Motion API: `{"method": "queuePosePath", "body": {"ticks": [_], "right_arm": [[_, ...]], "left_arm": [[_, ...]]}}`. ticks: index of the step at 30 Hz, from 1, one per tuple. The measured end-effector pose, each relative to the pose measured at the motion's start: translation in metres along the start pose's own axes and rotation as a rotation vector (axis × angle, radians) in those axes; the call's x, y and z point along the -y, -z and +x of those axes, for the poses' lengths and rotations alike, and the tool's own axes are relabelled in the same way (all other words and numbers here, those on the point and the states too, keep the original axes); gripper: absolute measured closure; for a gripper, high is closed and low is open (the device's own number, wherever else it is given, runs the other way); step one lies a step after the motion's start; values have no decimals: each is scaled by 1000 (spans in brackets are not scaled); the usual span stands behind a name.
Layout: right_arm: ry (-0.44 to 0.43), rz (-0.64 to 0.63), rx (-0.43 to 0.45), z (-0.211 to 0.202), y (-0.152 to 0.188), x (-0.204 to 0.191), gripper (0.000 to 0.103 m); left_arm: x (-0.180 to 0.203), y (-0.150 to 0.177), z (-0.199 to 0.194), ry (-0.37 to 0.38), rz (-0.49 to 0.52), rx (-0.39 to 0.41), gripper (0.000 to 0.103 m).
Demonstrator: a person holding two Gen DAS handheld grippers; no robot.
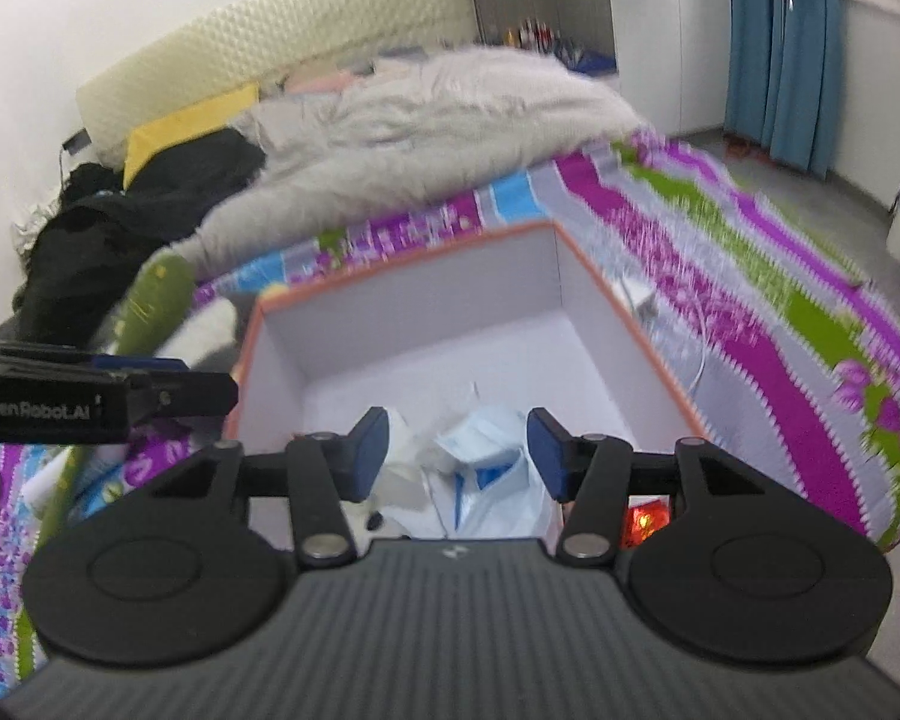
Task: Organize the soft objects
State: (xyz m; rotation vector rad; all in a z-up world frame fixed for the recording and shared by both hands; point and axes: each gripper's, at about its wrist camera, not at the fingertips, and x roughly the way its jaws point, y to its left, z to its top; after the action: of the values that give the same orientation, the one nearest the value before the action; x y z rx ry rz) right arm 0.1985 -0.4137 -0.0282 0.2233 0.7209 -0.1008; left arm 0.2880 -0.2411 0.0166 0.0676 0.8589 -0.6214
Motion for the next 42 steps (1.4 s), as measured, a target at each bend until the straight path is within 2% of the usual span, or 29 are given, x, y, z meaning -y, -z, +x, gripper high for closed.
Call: {"method": "queuePosePath", "body": {"ticks": [8,16,22,29,42], "right_arm": [[-2,-13,103,-65,-7,-26,49],[-9,-25,188,-121,9,-49,49],[-10,-47,220,-145,27,-65,49],[-18,-36,223,-154,51,-76,49],[-6,-7,195,-158,94,-84,49]], "left_arm": [[17,9,-87,16,48,123,54],[23,52,-154,-17,56,206,54],[31,82,-190,-29,80,250,54],[34,105,-209,-25,62,264,54],[28,138,-201,-10,1,220,54]]}}
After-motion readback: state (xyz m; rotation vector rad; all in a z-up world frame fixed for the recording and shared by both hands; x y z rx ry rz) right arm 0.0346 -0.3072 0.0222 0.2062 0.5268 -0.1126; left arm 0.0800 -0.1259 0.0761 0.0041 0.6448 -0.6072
